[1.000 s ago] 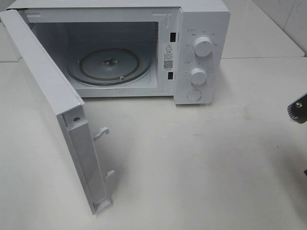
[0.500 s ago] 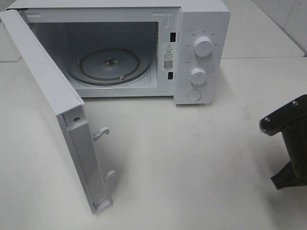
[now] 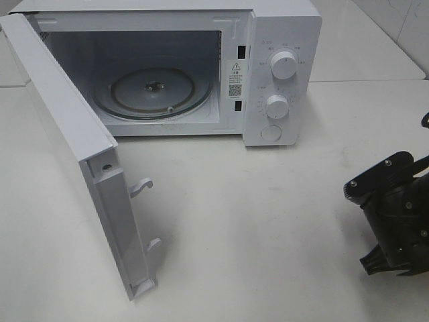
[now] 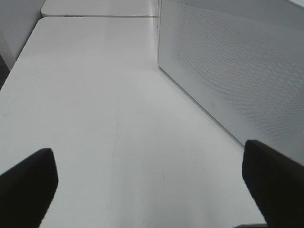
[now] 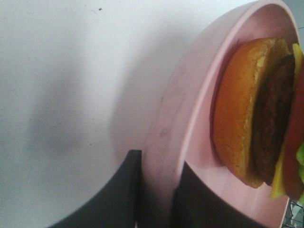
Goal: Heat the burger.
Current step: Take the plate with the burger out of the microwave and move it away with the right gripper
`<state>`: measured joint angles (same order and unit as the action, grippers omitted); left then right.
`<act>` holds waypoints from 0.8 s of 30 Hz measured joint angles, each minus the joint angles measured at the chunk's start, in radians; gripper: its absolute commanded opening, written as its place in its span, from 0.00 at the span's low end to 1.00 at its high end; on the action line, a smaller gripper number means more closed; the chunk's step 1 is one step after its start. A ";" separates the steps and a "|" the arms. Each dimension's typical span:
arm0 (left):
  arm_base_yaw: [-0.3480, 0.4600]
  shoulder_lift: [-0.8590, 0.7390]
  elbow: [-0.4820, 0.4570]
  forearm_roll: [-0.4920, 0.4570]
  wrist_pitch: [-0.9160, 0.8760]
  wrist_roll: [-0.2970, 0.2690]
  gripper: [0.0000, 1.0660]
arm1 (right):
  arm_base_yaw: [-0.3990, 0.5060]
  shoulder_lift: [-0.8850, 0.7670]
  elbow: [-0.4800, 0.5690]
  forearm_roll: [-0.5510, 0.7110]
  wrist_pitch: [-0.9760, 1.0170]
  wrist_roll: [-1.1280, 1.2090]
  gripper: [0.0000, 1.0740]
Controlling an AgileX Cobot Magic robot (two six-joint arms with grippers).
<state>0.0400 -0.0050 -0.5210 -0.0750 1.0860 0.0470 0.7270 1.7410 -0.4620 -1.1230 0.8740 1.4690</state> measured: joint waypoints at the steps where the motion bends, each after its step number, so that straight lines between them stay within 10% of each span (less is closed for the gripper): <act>1: 0.000 0.000 0.000 0.000 0.000 0.000 0.92 | 0.000 0.018 0.000 -0.017 -0.013 0.019 0.09; 24: 0.000 0.000 0.000 0.000 0.000 0.000 0.92 | -0.004 0.066 -0.023 -0.017 -0.034 0.017 0.53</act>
<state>0.0400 -0.0050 -0.5210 -0.0750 1.0860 0.0470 0.7230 1.8070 -0.4850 -1.1400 0.8400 1.4860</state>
